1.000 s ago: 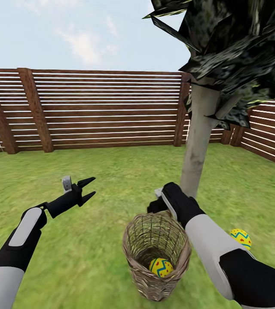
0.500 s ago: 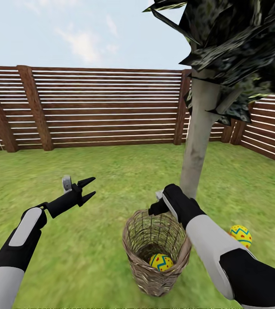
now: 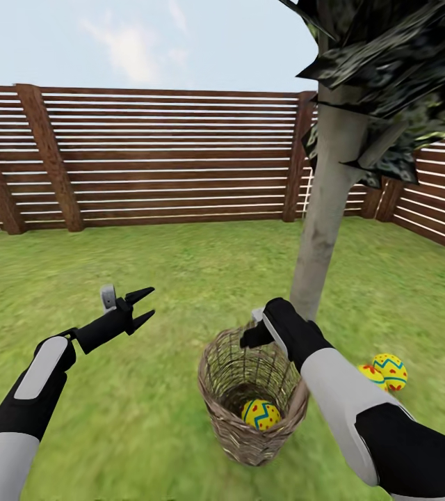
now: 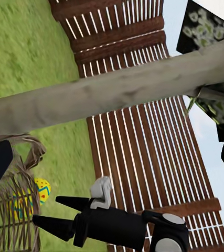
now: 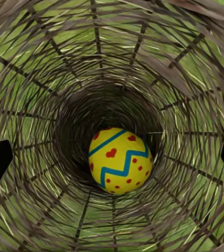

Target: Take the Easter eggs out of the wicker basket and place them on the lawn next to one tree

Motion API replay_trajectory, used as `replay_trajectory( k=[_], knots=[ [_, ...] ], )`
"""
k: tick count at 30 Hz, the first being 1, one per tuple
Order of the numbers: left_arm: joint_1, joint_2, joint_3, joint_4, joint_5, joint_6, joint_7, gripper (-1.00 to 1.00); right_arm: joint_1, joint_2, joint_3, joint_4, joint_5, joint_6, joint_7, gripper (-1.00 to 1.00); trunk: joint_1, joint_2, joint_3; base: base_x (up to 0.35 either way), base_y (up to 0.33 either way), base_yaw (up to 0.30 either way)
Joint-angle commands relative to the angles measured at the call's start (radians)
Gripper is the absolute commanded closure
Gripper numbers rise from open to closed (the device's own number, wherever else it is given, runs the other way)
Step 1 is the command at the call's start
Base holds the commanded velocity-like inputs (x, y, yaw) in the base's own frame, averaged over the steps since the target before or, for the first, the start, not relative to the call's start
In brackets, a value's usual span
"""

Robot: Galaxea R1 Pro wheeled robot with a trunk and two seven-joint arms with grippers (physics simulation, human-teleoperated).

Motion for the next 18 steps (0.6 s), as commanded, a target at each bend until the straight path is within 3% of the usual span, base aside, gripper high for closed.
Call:
replay_trajectory(
  k=[1, 18],
  knots=[
    [-0.001, 0.000, 0.001, 0.000, -0.003, 0.005, -0.005, -1.00, -0.001, 0.000, 0.002, -0.001, 0.008, 0.004, 0.007, -1.00, 0.000, -0.001, -0.005, 0.000, 0.000, 0.000],
    [-0.001, 0.000, 0.003, 0.001, -0.003, 0.005, -0.005, -1.00, -0.001, -0.002, -0.001, 0.006, 0.009, 0.002, 0.008, -1.00, 0.008, -0.005, -0.071, 0.000, 0.000, 0.000]
  ],
)
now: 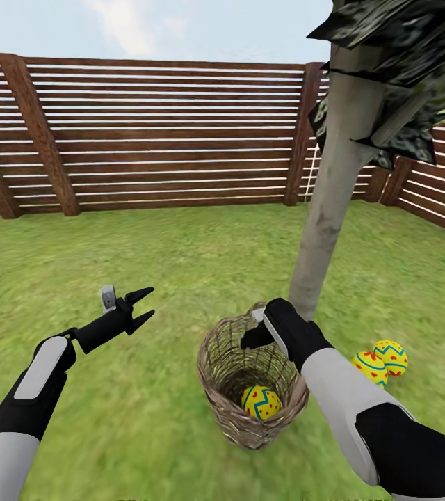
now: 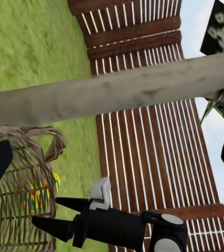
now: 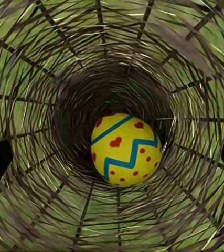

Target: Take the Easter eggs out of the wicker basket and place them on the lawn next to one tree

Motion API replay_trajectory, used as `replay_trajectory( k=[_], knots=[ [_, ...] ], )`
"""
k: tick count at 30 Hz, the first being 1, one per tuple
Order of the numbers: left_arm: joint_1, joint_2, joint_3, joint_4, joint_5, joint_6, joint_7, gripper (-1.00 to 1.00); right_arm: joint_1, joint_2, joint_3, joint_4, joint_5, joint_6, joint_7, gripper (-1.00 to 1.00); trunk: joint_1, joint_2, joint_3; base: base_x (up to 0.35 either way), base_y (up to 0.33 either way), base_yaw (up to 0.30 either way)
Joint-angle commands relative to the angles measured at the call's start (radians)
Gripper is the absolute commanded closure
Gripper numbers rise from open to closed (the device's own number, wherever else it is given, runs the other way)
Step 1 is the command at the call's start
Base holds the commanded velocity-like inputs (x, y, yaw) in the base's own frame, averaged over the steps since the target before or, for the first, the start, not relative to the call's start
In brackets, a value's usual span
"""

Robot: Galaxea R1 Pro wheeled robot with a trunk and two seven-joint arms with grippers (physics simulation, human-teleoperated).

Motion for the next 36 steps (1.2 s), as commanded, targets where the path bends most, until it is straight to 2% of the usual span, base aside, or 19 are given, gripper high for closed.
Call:
replay_trajectory(
  k=[1, 30, 36],
  knots=[
    [-0.001, 0.000, 0.002, 0.001, -0.003, 0.005, -0.005, -1.00, -0.001, 0.000, 0.002, -0.001, 0.009, 0.004, 0.007, -1.00, 0.000, -0.001, -0.005, 0.000, 0.000, 0.000],
    [-0.001, 0.001, 0.002, 0.000, -0.003, 0.006, -0.005, -1.00, -0.001, 0.000, 0.003, -0.011, 0.016, 0.005, 0.001, -1.00, 0.013, -0.007, -0.117, 0.000, 0.000, 0.000],
    [-0.001, 0.001, 0.002, 0.001, -0.003, 0.006, -0.005, -1.00, -0.002, 0.001, 0.003, -0.014, 0.013, 0.004, -0.100, -1.00, 0.016, -0.009, -0.140, 0.000, 0.000, 0.000]
  ],
)
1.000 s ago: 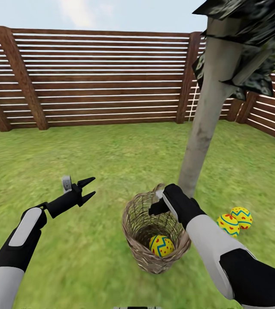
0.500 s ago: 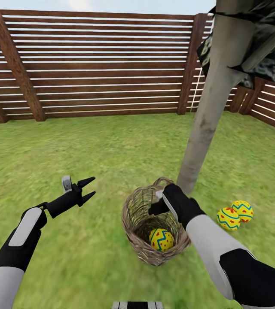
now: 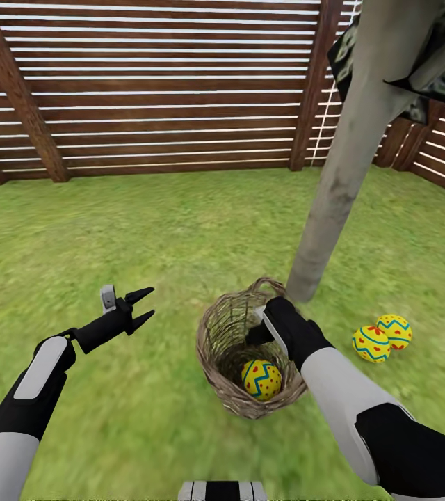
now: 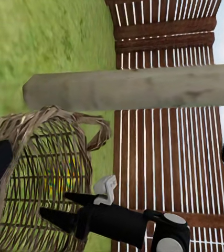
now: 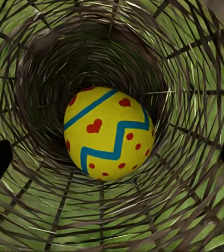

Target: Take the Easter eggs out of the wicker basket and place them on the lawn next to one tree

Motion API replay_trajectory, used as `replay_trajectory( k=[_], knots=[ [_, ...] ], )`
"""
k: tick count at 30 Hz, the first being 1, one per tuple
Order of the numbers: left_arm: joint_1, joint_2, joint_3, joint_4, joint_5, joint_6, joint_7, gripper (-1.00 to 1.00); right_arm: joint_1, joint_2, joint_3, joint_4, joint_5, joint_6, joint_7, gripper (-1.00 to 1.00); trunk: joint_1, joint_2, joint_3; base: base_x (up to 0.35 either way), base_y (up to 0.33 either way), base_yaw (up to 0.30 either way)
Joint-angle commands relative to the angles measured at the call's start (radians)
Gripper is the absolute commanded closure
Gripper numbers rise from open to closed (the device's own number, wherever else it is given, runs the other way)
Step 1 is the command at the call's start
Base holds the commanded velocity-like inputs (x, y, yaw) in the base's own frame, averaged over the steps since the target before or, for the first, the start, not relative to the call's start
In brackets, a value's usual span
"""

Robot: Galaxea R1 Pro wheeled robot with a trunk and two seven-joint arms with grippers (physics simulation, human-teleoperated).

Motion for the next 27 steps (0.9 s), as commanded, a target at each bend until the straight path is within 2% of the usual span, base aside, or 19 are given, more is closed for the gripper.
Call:
replay_trajectory(
  k=[1, 27],
  knots=[
    [-0.001, 0.000, 0.001, 0.000, -0.003, 0.005, -0.005, -1.00, 0.000, 0.000, 0.002, -0.001, 0.009, 0.004, 0.002, -1.00, 0.000, -0.001, -0.005, 0.000, 0.000, 0.000],
    [-0.001, -0.001, 0.001, 0.001, -0.002, 0.004, -0.005, -1.00, -0.001, 0.006, 0.003, -0.004, 0.008, 0.004, -0.001, -1.00, 0.012, -0.007, -0.105, 0.000, 0.000, 0.000]
  ],
)
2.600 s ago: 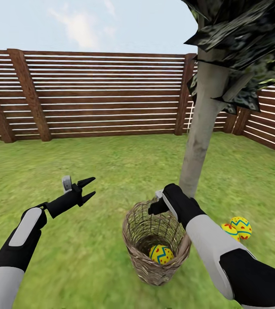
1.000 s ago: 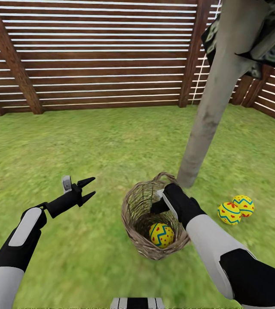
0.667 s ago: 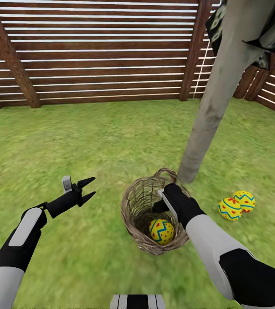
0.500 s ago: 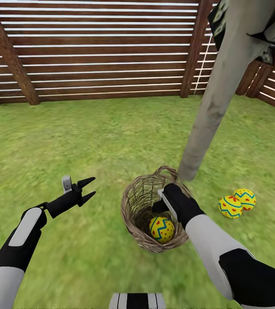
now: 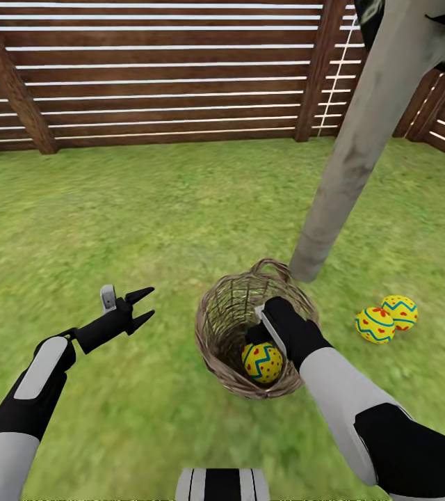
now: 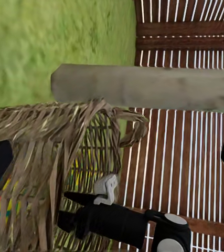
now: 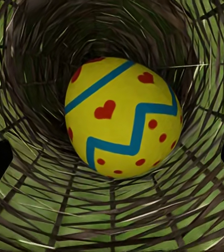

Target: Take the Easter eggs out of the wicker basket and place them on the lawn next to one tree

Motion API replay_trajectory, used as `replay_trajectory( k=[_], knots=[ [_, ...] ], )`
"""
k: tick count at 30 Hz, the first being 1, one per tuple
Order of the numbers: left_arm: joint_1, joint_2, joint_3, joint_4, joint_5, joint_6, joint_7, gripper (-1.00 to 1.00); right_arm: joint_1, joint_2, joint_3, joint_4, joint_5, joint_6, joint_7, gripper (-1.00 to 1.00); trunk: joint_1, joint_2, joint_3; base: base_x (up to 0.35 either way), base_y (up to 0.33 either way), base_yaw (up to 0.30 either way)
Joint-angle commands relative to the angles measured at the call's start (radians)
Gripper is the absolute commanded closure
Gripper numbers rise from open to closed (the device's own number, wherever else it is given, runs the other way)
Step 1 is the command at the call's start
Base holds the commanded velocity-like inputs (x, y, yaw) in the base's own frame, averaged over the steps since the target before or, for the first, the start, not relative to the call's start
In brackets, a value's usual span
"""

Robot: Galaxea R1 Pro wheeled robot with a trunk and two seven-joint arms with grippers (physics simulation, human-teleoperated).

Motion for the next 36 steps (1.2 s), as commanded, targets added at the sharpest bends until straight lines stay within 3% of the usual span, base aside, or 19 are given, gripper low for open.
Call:
replay_trajectory(
  k=[1, 22, 30, 36],
  knots=[
    [-0.001, 0.000, 0.001, 0.000, -0.003, 0.005, -0.005, -1.00, 0.000, 0.000, 0.002, -0.001, 0.009, 0.004, 0.007, -1.00, 0.000, -0.001, -0.005, 0.000, 0.000, 0.000],
    [-0.001, 0.000, 0.001, 0.000, -0.003, 0.006, -0.005, -1.00, -0.001, -0.002, 0.002, -0.004, 0.011, 0.004, 0.005, -1.00, 0.010, -0.005, -0.086, 0.000, 0.000, 0.000],
    [-0.001, 0.004, 0.001, 0.000, -0.003, 0.004, -0.006, -1.00, -0.001, -0.002, 0.002, -0.004, 0.011, 0.004, 0.005, -1.00, 0.010, -0.005, -0.086, 0.018, -0.001, 0.000],
    [-0.001, 0.004, 0.001, 0.000, -0.003, 0.003, -0.007, -1.00, 0.000, -0.002, 0.002, -0.004, 0.010, 0.004, 0.005, -1.00, 0.010, -0.005, -0.086, 0.265, -0.073, 0.000]
  ],
)
